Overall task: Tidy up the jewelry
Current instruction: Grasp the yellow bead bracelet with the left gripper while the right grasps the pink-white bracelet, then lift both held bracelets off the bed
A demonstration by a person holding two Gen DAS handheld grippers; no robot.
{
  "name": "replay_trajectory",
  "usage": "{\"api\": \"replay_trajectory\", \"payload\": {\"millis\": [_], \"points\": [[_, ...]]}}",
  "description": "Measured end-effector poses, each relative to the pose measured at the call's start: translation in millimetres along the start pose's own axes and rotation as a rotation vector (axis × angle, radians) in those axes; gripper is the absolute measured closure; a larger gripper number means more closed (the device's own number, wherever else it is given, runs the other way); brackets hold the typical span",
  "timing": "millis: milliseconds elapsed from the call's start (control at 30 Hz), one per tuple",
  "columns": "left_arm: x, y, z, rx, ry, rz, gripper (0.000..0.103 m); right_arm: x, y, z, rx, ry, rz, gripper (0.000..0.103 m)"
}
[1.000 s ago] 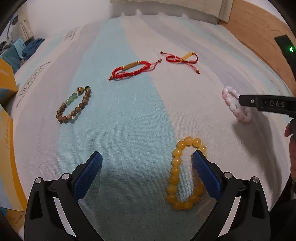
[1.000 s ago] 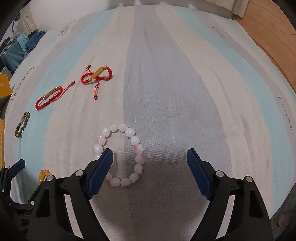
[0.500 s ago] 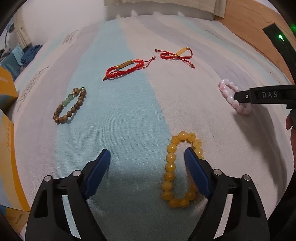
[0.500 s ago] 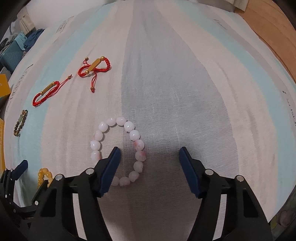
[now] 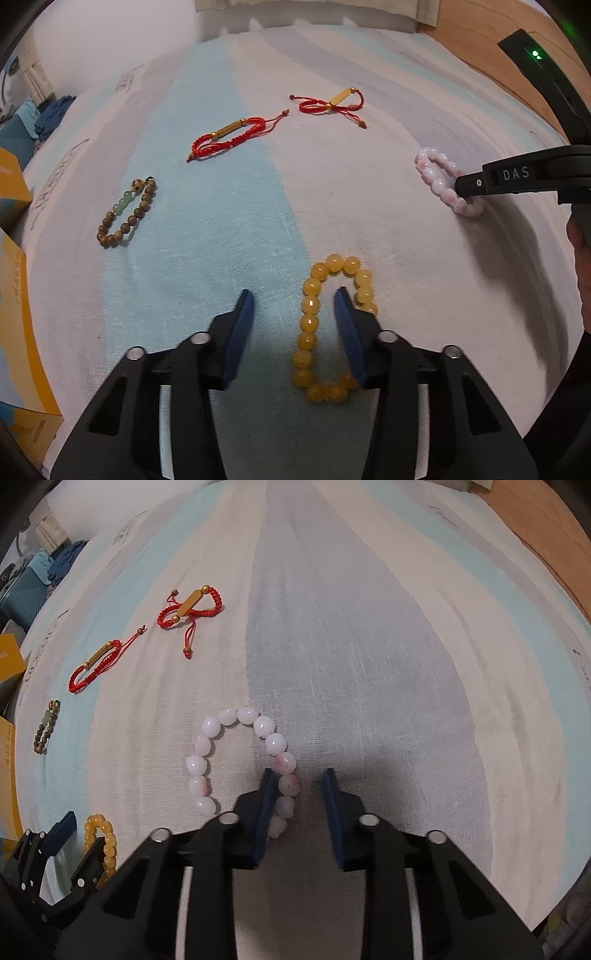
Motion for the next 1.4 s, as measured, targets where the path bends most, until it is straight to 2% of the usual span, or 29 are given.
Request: {"api": "replay_trajectory", "payload": {"millis": [67,167,267,567,833,1400], "points": [[0,0,-1,-0.005,0.003,0.007,0.076,1,-1,-2,0.001,0.007,0.002,0.088],[0,-1,-1,-0.005,0.007,0.012,0.085,1,-2,-1,-0.007,0.003,0.003,0.091],[1,-1,2,-0.014,-0.003,0.02,0.089,2,-3,2,-0.018,-0.003,0.001,0.092],[1,-3,4,-0.038,-0.007,0.031,0.091,3,-5,14,-0.041,-0.02,-0.01,0.092],[1,-8,4,-0.042,-0.013,0.041,0.094,2,-13,18,-0.013,-0.018,-0.036,0.092],[11,-21,3,-0.05,-0.028,0.025,0.094,9,-52,27,0.061,-0.014,-0.135,0.092]]}}
Point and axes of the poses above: each gripper's, at about its wrist camera, not at the fingertips, and y roughly the way its jaws point, z to its left, x to its top, the point moved 7 cm from there along y, roughly the way its jaws point, and after that the axes turned 4 degrees about y, right-handed, at the moved point
